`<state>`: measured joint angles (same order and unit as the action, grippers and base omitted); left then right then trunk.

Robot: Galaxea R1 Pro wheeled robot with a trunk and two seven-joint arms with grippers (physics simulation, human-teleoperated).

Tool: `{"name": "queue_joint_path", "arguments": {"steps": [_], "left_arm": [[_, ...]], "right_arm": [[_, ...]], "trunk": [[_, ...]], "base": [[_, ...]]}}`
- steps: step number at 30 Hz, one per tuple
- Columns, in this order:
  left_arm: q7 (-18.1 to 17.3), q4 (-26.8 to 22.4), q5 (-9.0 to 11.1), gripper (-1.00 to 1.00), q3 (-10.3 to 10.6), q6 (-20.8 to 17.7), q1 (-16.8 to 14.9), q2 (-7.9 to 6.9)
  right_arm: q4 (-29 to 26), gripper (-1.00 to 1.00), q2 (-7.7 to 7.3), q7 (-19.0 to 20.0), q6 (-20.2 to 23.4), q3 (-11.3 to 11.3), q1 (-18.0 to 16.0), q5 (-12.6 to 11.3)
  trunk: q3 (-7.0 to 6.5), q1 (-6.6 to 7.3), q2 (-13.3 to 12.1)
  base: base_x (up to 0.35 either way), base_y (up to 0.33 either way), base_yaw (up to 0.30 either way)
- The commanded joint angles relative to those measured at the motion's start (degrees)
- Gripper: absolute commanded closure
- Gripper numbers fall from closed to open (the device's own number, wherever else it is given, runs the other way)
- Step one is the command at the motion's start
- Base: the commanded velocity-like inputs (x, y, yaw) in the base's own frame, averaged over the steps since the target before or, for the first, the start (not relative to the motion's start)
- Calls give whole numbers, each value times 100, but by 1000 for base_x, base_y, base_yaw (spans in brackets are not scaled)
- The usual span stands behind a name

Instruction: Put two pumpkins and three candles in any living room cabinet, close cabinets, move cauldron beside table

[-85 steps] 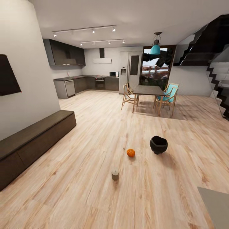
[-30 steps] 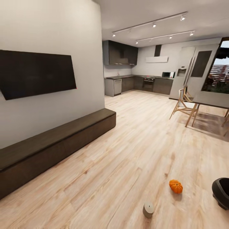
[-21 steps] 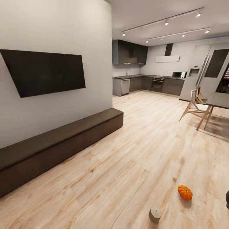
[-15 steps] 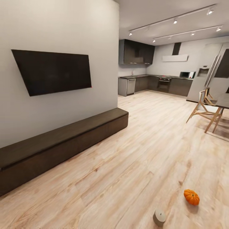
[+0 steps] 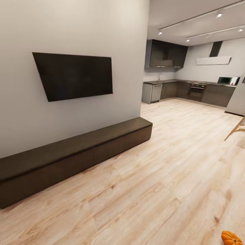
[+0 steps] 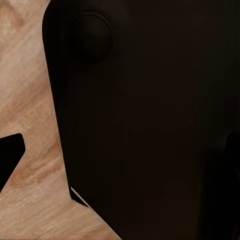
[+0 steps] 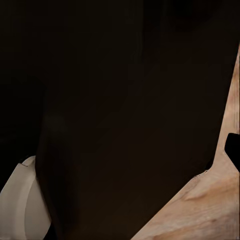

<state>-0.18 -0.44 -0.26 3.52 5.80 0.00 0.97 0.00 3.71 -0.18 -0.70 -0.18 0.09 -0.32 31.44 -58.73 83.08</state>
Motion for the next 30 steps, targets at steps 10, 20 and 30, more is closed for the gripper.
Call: {"name": "queue_joint_path", "arguments": {"steps": [10,20,30], "left_arm": [[0,0,0,-100,3,0,0,0],[0,0,1,-100,1,9,0,0],[0,0,0,-100,1,9,0,1]], "right_arm": [[0,-100,1,0,0,0,0,-2],[0,-100,1,0,0,3,0,0],[0,-100,-1,0,-1,1,0,-3]], "trunk": [[23,0,0],[46,0,0],[69,0,0]], "base": [[313,-129,276],[67,-16,276],[238,-66,276]]}}
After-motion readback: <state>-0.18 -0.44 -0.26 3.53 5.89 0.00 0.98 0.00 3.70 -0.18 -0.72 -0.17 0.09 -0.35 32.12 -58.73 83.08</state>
